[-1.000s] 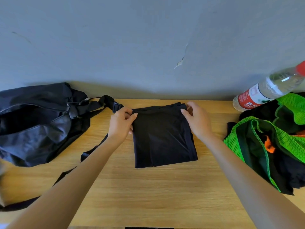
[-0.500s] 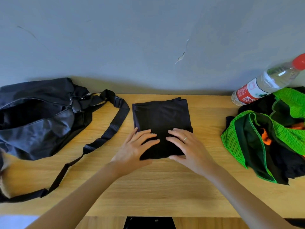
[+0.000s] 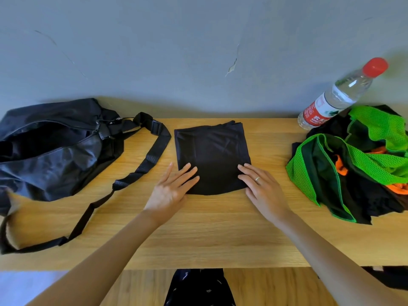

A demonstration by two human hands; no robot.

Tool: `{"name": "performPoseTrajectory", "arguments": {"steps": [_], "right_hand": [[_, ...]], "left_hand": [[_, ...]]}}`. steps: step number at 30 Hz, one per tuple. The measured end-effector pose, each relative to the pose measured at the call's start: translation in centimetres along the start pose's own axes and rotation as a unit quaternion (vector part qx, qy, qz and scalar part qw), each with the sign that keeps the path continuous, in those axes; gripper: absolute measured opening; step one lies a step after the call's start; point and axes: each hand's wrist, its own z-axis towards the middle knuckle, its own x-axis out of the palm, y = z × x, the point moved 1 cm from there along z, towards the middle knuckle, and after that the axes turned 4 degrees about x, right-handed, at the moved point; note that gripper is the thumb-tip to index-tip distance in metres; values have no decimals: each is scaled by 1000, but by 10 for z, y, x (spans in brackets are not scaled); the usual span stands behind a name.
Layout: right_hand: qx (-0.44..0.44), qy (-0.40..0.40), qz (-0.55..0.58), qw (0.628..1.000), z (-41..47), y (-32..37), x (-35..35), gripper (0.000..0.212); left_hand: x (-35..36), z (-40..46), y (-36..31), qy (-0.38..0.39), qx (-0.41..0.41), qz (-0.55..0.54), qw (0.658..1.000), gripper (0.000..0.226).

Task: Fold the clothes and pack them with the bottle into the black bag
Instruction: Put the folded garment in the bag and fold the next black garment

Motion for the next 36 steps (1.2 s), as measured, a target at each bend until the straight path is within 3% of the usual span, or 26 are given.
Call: {"name": "performPoseTrajectory", "arguments": {"steps": [6, 11, 14, 19, 24, 29, 36], "right_hand": [[23, -41, 28, 998, 5, 5, -7, 26], [76, -47, 105, 990, 5, 2, -24, 24], [125, -27, 169, 977, 5, 5, -43, 24], [183, 4, 325, 928, 7, 14, -87, 17], [189, 50, 419, 887, -6, 30, -144, 6], [152, 98, 461, 869, -24, 46, -185, 12], [204, 119, 441, 866, -3, 31, -142, 13]], "left_hand": [[-6, 6, -7, -50, -46, -64, 996, 39], [-23, 5, -9, -76, -117, -147, 979, 39], [-37, 4, -12, -54, -168, -193, 965, 33], [-81, 9, -23, -43, -159, -297, 941, 26], [-140, 1, -45, -3, -204, -413, 888, 23], [-179, -13, -64, 38, -227, -498, 836, 17], [-137, 0, -41, 82, -274, -493, 822, 16]]}}
